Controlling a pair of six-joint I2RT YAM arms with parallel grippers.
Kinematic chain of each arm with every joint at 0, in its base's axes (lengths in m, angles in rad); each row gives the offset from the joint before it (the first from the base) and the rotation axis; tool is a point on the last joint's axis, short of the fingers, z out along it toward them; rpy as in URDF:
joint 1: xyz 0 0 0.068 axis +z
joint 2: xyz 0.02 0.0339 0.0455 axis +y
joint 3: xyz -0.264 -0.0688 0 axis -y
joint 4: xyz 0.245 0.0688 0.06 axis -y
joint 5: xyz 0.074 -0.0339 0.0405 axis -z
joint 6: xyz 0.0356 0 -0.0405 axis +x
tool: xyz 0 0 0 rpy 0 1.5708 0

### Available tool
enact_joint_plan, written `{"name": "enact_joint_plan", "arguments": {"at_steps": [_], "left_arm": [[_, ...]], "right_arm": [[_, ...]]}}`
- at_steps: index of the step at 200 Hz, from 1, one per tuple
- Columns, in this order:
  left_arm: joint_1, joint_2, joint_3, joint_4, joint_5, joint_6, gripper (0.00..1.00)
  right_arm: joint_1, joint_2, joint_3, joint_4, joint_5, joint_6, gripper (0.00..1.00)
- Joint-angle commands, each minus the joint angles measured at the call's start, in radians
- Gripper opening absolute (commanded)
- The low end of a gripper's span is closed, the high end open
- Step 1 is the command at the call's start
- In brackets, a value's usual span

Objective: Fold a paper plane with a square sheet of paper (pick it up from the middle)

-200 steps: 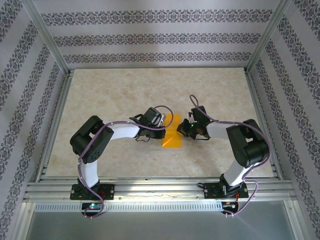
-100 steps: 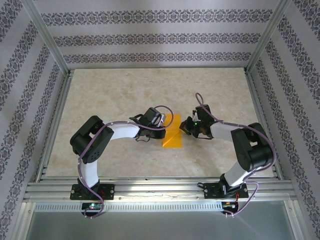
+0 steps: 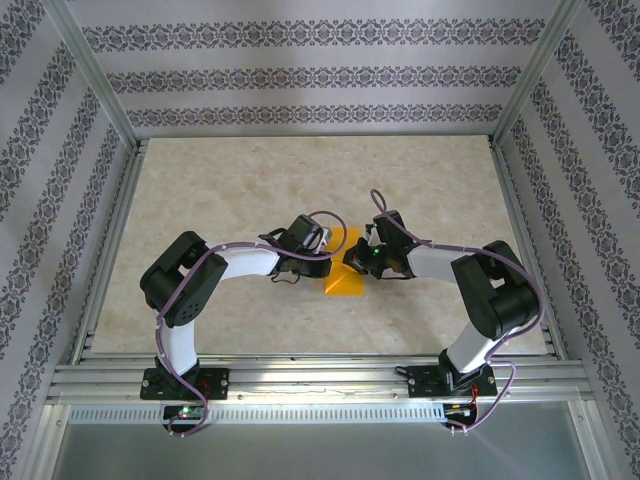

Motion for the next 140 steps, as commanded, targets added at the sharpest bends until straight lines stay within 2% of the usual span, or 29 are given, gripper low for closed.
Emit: {"name": "enact_joint_plan", "arguments": {"at_steps": [1, 56, 97, 114, 140], "left_arm": [[-0.004, 0.031, 0.004, -0.098, -0.017, 0.031, 0.0], [-0.005, 0.022, 0.002, -0.101, -0.015, 0.029, 0.0], [0.008, -0.064, -0.002, -0.092, 0.006, -0.013, 0.18], [0.014, -0.113, -0.005, -0.101, -0.005, -0.029, 0.32], [0.017, -0.172, -0.008, -0.121, -0.004, -0.052, 0.32]], "right_arm": [[0.008, 0.015, -0.012, 0.036, -0.024, 0.016, 0.0], [-0.014, 0.072, -0.056, -0.002, 0.028, -0.008, 0.0], [-0.046, 0.054, -0.09, -0.002, 0.025, -0.031, 0.0], [-0.053, 0.055, -0.088, -0.005, 0.016, -0.04, 0.0], [-0.058, 0.058, -0.087, -0.005, 0.011, -0.044, 0.0]]}}
